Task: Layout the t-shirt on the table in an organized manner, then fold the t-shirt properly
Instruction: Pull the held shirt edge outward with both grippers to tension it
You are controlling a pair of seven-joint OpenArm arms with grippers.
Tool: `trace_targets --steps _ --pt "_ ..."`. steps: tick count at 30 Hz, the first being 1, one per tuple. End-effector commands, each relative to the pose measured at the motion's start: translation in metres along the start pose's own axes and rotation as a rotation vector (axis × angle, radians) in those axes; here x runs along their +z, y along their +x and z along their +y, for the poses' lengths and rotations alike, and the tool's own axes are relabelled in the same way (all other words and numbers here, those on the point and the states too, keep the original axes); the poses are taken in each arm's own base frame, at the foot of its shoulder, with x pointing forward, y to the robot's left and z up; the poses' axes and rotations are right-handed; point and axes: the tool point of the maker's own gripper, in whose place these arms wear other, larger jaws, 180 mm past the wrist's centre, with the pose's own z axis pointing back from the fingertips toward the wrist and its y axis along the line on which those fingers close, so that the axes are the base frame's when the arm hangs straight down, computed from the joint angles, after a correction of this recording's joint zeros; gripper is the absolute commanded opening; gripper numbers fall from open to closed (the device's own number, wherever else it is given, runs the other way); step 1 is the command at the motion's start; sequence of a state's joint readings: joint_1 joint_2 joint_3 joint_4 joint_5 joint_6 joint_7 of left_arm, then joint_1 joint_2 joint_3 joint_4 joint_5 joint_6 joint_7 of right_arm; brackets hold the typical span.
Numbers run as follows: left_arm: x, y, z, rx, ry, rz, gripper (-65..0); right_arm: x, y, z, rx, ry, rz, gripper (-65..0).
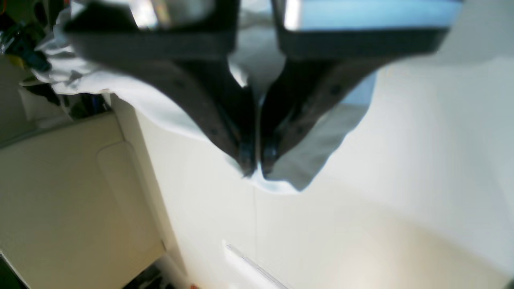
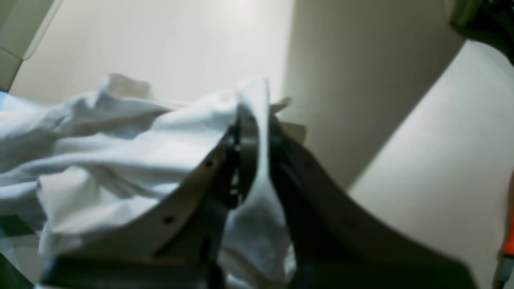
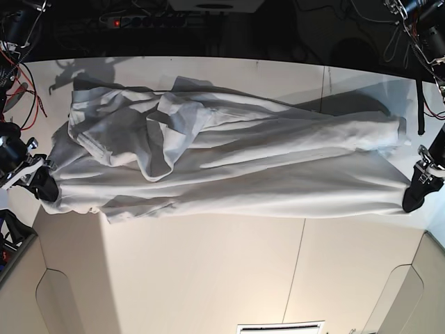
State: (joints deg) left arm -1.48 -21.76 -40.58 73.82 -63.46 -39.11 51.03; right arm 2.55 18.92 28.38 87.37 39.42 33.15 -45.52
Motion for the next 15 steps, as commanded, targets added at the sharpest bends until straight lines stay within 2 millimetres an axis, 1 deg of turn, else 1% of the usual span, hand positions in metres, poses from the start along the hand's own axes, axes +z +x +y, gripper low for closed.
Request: trace_targets --steps 1,7,12,15 --pt "0.002 0.024 -0.007 -0.038 -0.026 -0.061 -65.0 0.004 0.020 0.001 0.026 0.009 -0.053 -65.0" --pt "0.003 0.019 -0.003 -0.054 -0.004 -0.037 -65.0 0.000 0.005 0.009 0.029 0.032 0.020 -65.0" --pt "0.010 0.007 0.004 -0.047 0.015 -0.009 -65.0 0.001 -0.002 0.019 -0.005 0.089 0.059 -65.0" --pt "0.014 0.000 0.008 -0.040 0.026 0.007 -65.0 0.001 -0.006 0.021 -0.008 0.102 0.080 -65.0"
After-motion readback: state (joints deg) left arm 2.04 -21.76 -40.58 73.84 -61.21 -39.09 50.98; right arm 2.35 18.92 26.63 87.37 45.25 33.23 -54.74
